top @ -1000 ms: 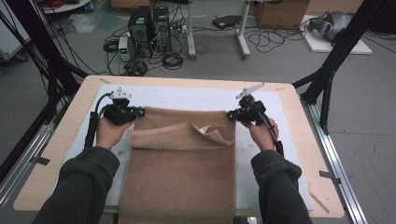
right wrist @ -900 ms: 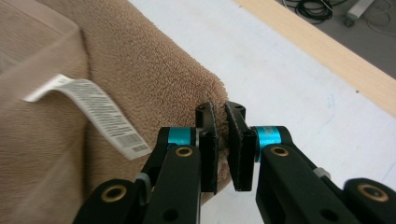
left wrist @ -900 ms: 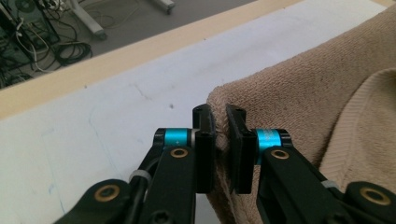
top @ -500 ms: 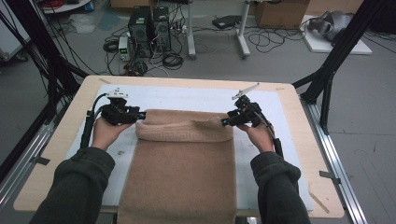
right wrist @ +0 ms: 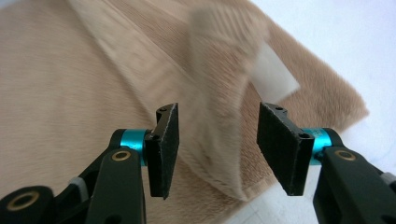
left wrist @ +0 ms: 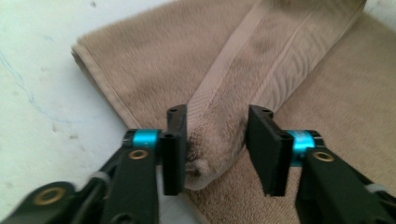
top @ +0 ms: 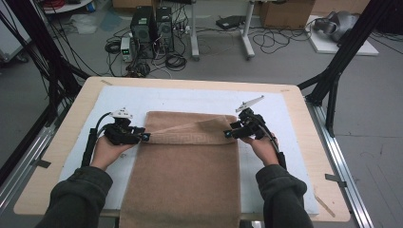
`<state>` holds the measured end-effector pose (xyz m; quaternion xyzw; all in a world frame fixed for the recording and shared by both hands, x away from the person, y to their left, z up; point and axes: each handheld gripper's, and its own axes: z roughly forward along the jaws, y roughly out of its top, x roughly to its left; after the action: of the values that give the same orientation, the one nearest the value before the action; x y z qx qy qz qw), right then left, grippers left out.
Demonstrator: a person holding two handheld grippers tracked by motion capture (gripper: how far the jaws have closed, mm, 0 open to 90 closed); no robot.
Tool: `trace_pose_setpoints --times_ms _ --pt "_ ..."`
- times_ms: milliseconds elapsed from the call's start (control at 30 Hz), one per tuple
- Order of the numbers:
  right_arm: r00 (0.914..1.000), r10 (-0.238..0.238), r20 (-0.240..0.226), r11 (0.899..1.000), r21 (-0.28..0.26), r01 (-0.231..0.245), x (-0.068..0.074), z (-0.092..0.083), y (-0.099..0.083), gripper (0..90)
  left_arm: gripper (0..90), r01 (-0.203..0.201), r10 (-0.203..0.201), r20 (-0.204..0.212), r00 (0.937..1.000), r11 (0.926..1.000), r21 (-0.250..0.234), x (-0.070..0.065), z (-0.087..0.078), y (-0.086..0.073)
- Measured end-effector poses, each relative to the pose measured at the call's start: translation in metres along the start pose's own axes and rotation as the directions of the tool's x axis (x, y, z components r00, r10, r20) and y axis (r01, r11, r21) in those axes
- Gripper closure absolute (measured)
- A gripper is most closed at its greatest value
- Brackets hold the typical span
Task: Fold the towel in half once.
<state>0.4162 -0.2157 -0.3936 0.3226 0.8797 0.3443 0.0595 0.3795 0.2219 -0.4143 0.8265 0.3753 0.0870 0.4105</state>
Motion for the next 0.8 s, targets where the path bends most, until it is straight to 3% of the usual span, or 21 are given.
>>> trace_pose_setpoints --times_ms 133,267,367,533,700,800 --pt "0.9995 0.002 0.033 0.999 0.039 -0.003 -0.001 0.017 -0.004 58.4 71.1 0.004 -0.004 0.005 1.0 0.9998 0.02 -0.001 0.006 -0.003" --pt "0.9999 0.005 -0.016 0.999 0.05 -0.004 -0.001 0.025 -0.01 83.4 78.9 -0.018 0.018 0.003 0.9998 0.9994 0.028 -0.005 0.006 -0.004" --pt "0.9992 -0.039 -0.008 0.999 0.027 0.04 0.005 0.018 -0.007 85.0 79.3 -0.032 0.032 -0.005 0.9995 0.9995 -0.003 -0.009 -0.001 -0.002" --pt "0.9971 -0.074 -0.015 0.997 -0.028 0.073 0.015 -0.006 -0.006 84.8 79.5 -0.075 0.074 -0.016 0.9971 0.9957 -0.056 -0.022 -0.019 0.001" --pt "0.9927 -0.115 -0.038 0.992 -0.061 0.112 0.033 -0.027 -0.015 82.7 79.4 -0.13 0.13 -0.006 0.9915 0.9896 -0.06 -0.04 -0.035 -0.005" --pt "0.9898 -0.12 -0.077 0.991 -0.071 0.114 0.043 -0.033 -0.03 77.2 76.0 -0.158 0.16 0.032 0.9866 0.9863 -0.046 -0.051 -0.041 -0.017"
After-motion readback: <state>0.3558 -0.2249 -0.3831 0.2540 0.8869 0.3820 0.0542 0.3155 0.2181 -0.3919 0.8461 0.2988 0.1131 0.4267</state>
